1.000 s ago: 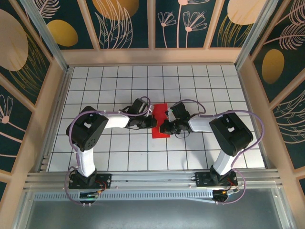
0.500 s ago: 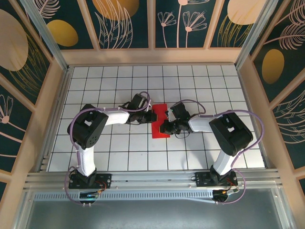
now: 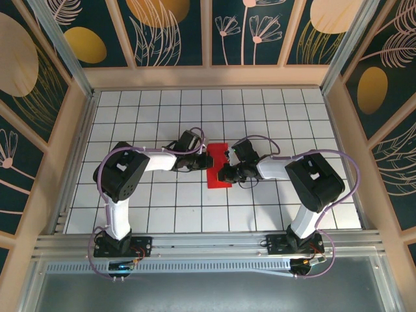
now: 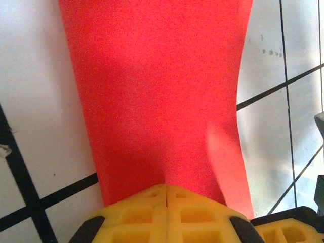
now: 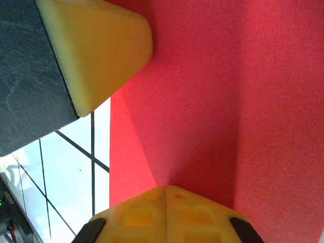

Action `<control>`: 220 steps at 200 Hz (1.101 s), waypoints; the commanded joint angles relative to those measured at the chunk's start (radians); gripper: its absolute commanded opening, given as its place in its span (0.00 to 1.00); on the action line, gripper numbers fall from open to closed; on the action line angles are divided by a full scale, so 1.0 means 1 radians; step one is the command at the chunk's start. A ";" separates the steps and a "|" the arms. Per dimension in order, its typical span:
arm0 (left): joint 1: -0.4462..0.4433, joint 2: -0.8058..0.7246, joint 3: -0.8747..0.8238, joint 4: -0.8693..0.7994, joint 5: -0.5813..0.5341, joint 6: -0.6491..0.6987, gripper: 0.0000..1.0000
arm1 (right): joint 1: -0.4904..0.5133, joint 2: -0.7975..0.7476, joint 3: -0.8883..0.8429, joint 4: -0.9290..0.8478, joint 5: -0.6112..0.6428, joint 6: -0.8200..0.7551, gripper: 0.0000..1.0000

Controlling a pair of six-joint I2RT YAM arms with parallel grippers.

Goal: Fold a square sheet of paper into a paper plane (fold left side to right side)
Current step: First fold the square sheet of paper in half at the center of the table.

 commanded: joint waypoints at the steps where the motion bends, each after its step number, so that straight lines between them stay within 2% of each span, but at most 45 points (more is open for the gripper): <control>1: 0.013 0.030 -0.022 0.012 -0.049 0.013 0.00 | 0.007 0.064 -0.020 -0.134 0.099 -0.030 0.00; 155: 0.175 0.105 0.114 -0.033 -0.108 0.035 0.00 | 0.004 0.060 -0.049 -0.133 0.115 -0.034 0.00; 196: 0.173 0.019 0.040 0.026 -0.081 0.035 0.00 | 0.004 0.054 -0.048 -0.128 0.112 -0.033 0.00; 220: 0.168 -0.050 -0.031 0.084 -0.018 0.023 0.00 | 0.005 0.052 -0.048 -0.127 0.112 -0.028 0.00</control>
